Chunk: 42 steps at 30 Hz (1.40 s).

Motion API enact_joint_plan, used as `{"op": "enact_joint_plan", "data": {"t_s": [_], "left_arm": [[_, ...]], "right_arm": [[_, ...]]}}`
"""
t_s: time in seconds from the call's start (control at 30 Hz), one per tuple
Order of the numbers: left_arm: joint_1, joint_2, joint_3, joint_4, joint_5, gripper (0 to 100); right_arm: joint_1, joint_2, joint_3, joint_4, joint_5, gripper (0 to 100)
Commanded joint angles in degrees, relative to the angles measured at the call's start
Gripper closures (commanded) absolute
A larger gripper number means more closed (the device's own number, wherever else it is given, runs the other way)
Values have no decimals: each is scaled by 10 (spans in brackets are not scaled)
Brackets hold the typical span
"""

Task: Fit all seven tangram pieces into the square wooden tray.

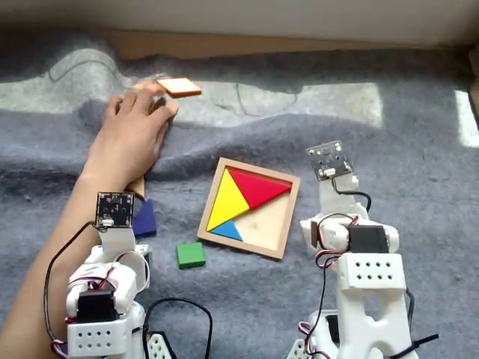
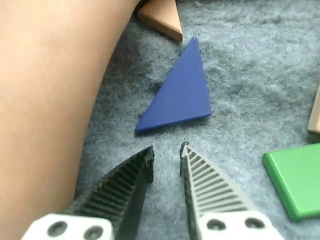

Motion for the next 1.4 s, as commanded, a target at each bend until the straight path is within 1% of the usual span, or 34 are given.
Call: {"op": "enact_joint_plan", "data": {"t_s": [0.0, 0.3, 0.47, 0.63, 0.83, 0.93, 1.0, 1.17, 1.37], "left_arm": [[6, 2, 12, 4, -3, 888], [6, 2, 12, 4, -3, 888], [6, 2, 12, 4, -3, 888], [6, 2, 12, 4, -3, 888], [6, 2, 12, 4, -3, 888], [6, 2, 12, 4, -3, 888], [6, 2, 12, 4, -3, 888], [6, 2, 12, 4, -3, 888], [6, 2, 12, 4, -3, 888]], "right_arm": [[6, -14, -3, 5, -3, 828], [0, -14, -3, 6, -4, 828], [-25, -14, -3, 6, -6, 828], [-67, -14, -3, 5, -6, 828], [-161, -8, -3, 0, -9, 828], [-188, -7, 1, -29, -49, 828], [-189, -7, 21, -62, -65, 828], [-187, -9, 80, -142, -67, 828], [-186, -14, 95, -145, -67, 828]]}}
